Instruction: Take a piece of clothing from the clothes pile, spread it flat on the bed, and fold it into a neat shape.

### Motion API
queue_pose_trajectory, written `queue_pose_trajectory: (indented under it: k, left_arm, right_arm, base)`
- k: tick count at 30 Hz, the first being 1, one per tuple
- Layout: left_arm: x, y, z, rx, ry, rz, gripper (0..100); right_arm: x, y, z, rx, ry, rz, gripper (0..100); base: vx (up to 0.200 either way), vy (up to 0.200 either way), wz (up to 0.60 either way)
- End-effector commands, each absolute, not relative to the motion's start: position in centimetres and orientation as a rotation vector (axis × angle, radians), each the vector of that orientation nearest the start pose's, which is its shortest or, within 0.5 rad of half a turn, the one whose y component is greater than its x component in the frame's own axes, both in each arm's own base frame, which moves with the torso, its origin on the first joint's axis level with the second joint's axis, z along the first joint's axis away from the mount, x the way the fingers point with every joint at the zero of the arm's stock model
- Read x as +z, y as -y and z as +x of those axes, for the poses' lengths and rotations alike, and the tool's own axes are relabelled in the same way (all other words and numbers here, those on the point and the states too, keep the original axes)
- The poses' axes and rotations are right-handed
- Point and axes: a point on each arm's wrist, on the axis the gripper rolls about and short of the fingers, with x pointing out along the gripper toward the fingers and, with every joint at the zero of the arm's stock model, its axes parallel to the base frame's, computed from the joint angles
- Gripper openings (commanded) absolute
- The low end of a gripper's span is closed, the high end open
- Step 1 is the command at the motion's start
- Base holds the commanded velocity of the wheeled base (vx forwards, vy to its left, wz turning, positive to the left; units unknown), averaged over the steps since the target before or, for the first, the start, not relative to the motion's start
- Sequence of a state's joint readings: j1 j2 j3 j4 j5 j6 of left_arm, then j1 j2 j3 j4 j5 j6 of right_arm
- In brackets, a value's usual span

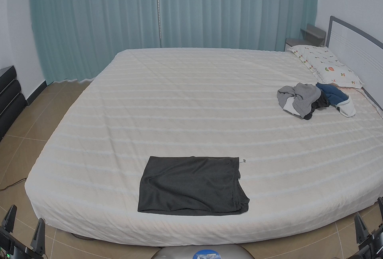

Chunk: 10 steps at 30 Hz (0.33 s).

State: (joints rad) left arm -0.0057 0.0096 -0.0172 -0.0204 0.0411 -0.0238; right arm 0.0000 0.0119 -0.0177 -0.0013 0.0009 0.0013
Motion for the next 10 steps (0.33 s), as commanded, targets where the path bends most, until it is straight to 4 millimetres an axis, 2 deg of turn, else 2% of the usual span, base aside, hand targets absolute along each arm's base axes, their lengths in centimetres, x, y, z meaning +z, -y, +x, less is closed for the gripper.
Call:
queue_pose_trajectory:
  k: [1,10]
  left_arm:
    - [7.6,0.03,-2.28,-0.028,0.004,-0.015,100]
    - [7.58,0.04,-2.28,-0.029,0.003,-0.017,100]
  right_arm:
    - [7.56,0.01,-2.28,-0.003,0.002,0.005,100]
    - [7.56,0.01,-2.28,-0.002,0.002,0.003,100]
  base:
    - [0.0,0.0,0.0]
    - [0.0,0.0,0.0]
